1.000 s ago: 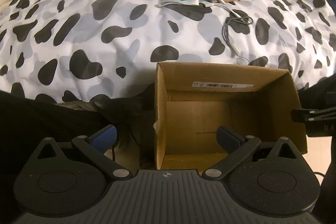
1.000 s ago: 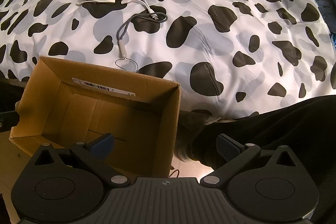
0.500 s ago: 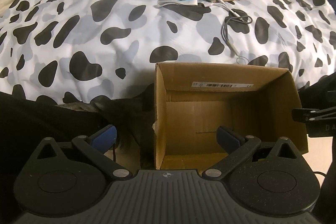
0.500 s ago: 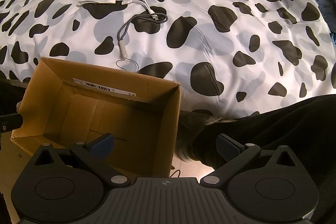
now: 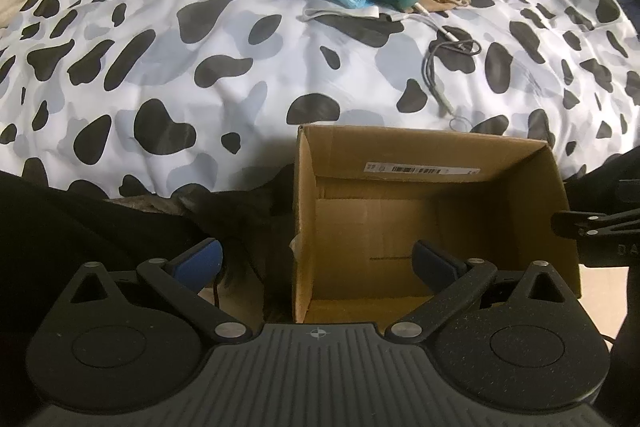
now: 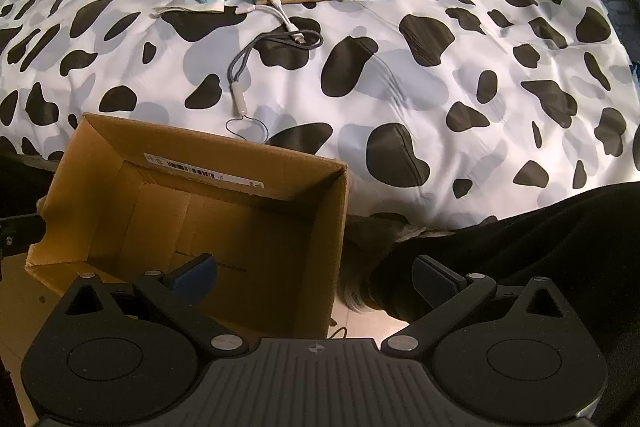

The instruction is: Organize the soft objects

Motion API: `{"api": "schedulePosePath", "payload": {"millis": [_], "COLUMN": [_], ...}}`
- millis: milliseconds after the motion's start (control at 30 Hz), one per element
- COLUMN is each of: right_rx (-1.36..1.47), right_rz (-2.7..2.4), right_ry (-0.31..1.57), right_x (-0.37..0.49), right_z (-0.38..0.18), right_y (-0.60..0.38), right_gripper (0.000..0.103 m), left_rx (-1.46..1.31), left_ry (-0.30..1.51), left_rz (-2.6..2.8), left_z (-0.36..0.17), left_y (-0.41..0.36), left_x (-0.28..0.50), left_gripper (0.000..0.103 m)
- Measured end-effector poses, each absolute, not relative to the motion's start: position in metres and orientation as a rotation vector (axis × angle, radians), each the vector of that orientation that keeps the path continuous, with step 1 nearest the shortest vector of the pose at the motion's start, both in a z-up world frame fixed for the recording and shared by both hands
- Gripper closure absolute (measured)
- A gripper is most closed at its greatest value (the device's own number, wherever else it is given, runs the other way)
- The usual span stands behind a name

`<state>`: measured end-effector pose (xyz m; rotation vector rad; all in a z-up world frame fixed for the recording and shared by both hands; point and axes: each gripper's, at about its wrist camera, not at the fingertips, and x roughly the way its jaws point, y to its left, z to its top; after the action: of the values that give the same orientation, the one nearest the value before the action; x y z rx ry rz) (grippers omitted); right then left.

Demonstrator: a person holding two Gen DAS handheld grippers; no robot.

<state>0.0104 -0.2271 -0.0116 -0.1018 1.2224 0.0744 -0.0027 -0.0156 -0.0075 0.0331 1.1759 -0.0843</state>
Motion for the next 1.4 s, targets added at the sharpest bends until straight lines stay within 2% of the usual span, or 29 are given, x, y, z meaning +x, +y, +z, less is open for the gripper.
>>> {"api": "schedulePosePath", "payload": {"millis": [667,1400], "right_rx": [-0.067,-0.077], "right_rz": [0.100,0.089], "right_ry": [0.925,0.979], "right_x": [0.010,0.026], "right_z": [0.056,0.056], "right_y": [-0.241,-0.244], "right_gripper": [0.000,0.000], "left_rx": [0.016,0.008], "left_ry": [0.932,0.976], "left_rz": [-0.085,-0.115], "left_z": [0.051,0.051], "left_y": [-0.021,-0.022], "left_x": [0.000,0.014], "left_gripper": [0.000,0.000]}}
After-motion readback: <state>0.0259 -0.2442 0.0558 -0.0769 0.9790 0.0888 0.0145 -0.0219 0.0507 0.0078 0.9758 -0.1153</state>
